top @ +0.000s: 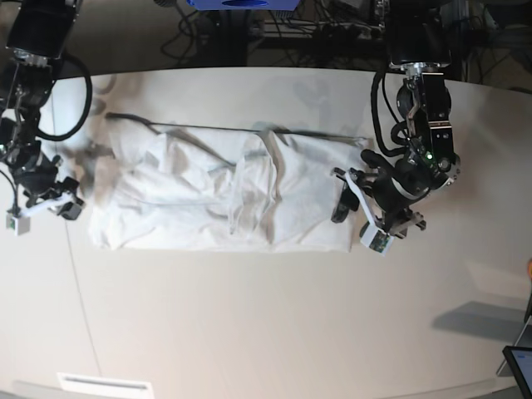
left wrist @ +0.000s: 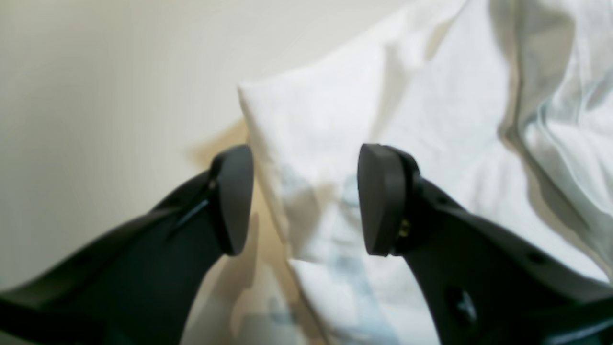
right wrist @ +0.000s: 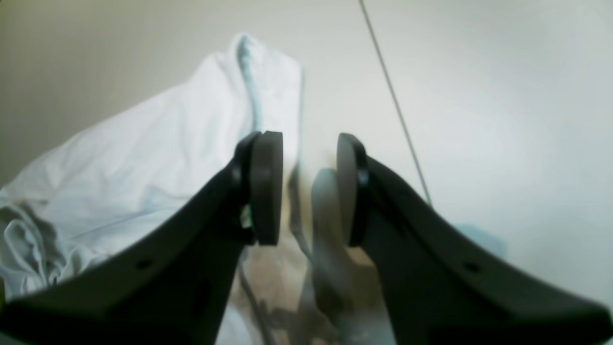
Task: Fold the T-shirt properly
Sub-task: 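Smooth the folded shirt with the left gripper and withdraw the right gripper, then move both grippers to the two ends of the folded shirt, then push both shirt ends inward with both grippers to compact the fold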
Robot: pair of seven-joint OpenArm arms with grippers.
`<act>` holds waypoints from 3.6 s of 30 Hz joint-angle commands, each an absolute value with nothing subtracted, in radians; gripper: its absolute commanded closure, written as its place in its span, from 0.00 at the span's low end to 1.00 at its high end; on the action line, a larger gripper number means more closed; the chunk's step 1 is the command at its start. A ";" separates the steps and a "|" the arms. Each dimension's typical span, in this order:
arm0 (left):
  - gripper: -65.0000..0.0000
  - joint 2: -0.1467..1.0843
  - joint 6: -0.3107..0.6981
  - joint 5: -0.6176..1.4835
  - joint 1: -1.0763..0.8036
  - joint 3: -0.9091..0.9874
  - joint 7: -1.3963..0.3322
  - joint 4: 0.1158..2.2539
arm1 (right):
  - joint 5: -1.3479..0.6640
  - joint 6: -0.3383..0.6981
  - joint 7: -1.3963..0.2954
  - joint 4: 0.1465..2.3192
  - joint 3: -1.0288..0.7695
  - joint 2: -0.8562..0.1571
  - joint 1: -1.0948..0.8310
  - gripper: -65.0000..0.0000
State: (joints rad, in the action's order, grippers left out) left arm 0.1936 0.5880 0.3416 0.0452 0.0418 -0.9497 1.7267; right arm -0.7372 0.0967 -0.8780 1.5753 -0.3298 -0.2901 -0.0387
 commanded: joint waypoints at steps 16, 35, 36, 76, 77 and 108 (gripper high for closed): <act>1.00 0.352 0.588 0.341 0.070 0.380 -1.029 1.785 | -0.750 0.226 -0.993 1.595 -0.340 -0.303 0.004 0.71; 1.00 0.371 0.590 -0.035 0.076 0.211 -0.967 1.498 | -0.839 0.236 -1.225 1.616 -0.596 -0.277 0.016 0.16; 1.00 0.380 0.590 -0.036 0.074 0.177 -0.961 1.495 | -0.875 0.236 -1.225 1.610 -0.604 -0.278 0.015 0.16; 1.00 0.377 0.698 0.676 0.084 0.211 -0.966 1.254 | -0.977 0.225 -1.113 1.345 -0.374 -0.228 -0.018 0.16; 1.00 0.364 0.698 0.676 0.084 0.211 -0.966 1.254 | -0.978 0.225 -1.115 1.354 -0.374 -0.228 -0.025 0.16; 1.00 0.225 0.698 0.670 0.191 0.131 -1.029 1.250 | -0.978 0.081 -1.244 1.431 -0.369 -0.176 -0.070 0.43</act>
State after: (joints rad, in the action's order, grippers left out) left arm 0.2222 0.6922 0.6636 0.1795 0.1349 -1.0199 1.2369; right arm -1.0340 0.1032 -1.2026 1.4345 -0.3744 -0.1707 -0.0589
